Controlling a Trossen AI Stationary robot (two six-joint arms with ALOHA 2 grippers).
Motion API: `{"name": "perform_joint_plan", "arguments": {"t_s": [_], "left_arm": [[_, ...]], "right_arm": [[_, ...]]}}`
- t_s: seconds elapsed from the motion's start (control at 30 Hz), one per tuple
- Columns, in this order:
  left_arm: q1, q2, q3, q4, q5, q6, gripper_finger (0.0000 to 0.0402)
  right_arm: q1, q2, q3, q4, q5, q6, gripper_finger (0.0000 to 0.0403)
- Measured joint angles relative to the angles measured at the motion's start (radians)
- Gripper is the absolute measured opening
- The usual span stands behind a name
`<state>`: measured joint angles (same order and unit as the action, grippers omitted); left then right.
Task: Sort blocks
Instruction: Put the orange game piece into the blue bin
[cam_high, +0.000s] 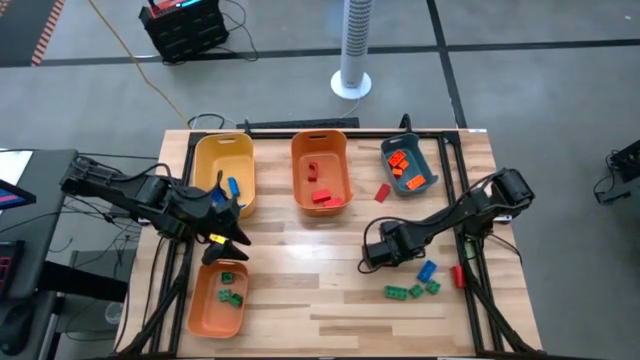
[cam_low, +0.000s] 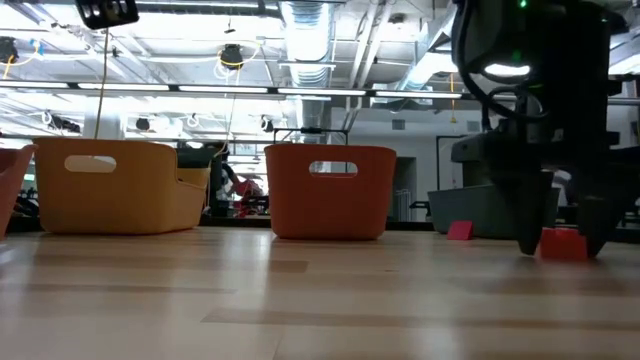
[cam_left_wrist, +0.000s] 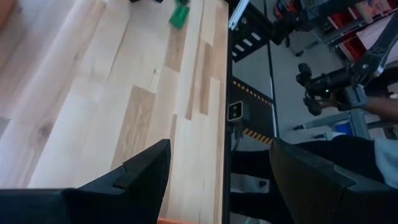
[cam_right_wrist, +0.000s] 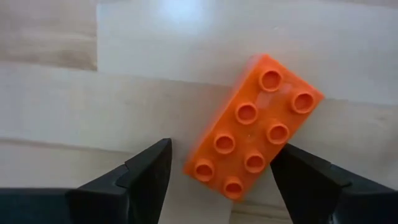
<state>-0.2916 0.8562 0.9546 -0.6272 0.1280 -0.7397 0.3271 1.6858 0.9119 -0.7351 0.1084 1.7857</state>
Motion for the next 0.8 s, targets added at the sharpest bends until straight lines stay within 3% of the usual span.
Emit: {"name": "perform_joint_plan", "arguments": {"t_s": [0.2,0.33,0.5,0.7,0.8], "left_arm": [[0.000,0.000,0.000,-0.023,-0.002,-0.003,0.0267],[0.000,0.000,0.000,-0.034,-0.032,0.005,0.0267],[0.000,0.000,0.000,-0.035,-0.083,-0.002,0.0267],[0.000,0.000,0.000,-0.034,-0.103,-0.070,0.0267],[0.000,0.000,0.000,-0.032,-0.135,-0.107,0.0267]], "right_arm": [[-0.008,-0.022,-0.003,-0.023,0.003,-0.114,0.0245],[-0.038,-0.031,-0.003,-0.015,-0.004,-0.222,0.0179],[-0.109,-0.034,-0.001,-0.015,-0.094,-0.434,0.0095],[-0.213,-0.125,-0.003,-0.062,-0.135,-0.685,0.0090],[-0.286,-0.210,-0.003,-0.142,-0.128,-0.788,0.0106]]}}
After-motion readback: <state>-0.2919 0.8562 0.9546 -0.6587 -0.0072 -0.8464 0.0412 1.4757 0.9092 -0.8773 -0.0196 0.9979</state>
